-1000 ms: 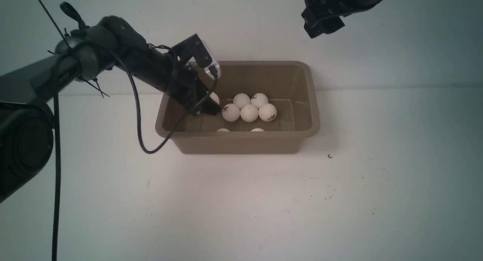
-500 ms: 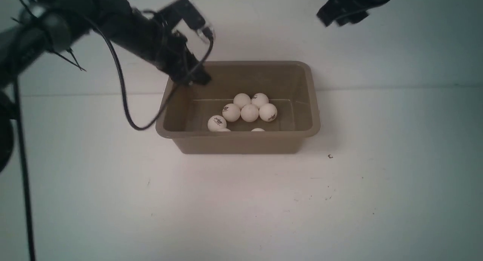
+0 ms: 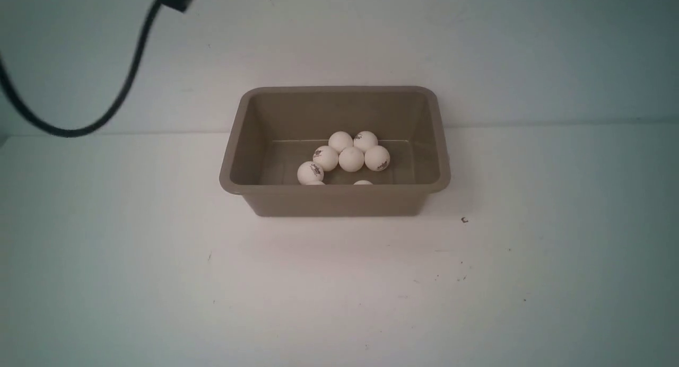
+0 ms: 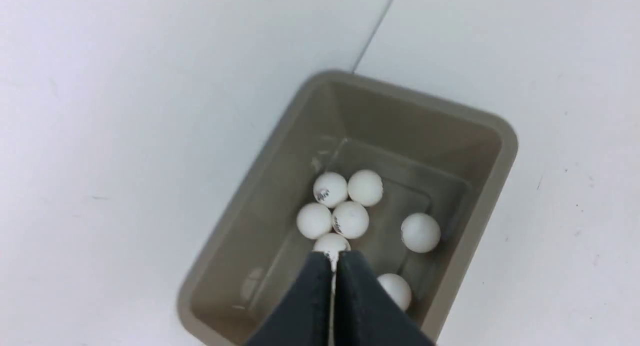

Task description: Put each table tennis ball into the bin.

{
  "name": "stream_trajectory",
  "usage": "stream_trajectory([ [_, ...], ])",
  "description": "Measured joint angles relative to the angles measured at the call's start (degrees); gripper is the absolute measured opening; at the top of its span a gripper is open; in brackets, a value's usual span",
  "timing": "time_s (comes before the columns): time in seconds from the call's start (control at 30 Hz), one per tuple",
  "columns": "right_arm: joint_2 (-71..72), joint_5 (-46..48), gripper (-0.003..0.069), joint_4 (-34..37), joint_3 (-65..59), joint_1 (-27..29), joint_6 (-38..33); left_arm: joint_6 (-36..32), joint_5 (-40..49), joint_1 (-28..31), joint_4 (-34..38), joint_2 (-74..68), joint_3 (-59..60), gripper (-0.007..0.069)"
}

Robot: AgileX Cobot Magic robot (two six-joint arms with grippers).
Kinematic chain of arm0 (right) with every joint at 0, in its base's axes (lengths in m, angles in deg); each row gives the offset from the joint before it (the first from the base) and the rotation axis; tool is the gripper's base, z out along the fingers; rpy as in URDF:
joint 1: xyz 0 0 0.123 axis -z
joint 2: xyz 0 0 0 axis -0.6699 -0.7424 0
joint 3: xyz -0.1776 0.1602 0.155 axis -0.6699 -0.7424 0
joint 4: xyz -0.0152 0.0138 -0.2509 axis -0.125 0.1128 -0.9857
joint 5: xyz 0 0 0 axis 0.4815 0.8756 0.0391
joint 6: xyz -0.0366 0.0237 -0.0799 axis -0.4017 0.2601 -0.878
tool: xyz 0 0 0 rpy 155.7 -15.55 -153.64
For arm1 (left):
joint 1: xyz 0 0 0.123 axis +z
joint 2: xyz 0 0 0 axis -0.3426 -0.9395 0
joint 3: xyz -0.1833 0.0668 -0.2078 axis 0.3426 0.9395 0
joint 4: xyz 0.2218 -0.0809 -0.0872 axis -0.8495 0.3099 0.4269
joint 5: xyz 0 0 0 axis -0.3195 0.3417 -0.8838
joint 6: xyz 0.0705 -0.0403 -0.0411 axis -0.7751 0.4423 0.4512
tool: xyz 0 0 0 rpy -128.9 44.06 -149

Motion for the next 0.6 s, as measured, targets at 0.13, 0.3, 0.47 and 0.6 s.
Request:
stream_trajectory([
  [0.13, 10.3, -3.5, -0.0015, -0.6, -9.8, 0.6, 0.1, 1.5, -0.8, 0.0, 0.4, 10.2, 5.1, -0.0004],
  [0.3, 25.2, -11.9, -0.0016, -2.3, -29.5, 0.6, 1.2, 1.8, -6.2, 0.0, 0.5, 20.9, 14.7, -0.0004],
  [0.47, 34.5, -15.0, -0.0016, -3.0, -43.1, 0.6, 3.4, 3.2, -18.2, 0.0, 1.4, 35.1, 32.5, -0.0004],
  [0.6, 44.2, -18.1, -0.0016, -3.0, -60.5, 0.7, 7.1, 4.2, -32.4, 0.0, 1.7, 49.4, 53.8, -0.0004],
])
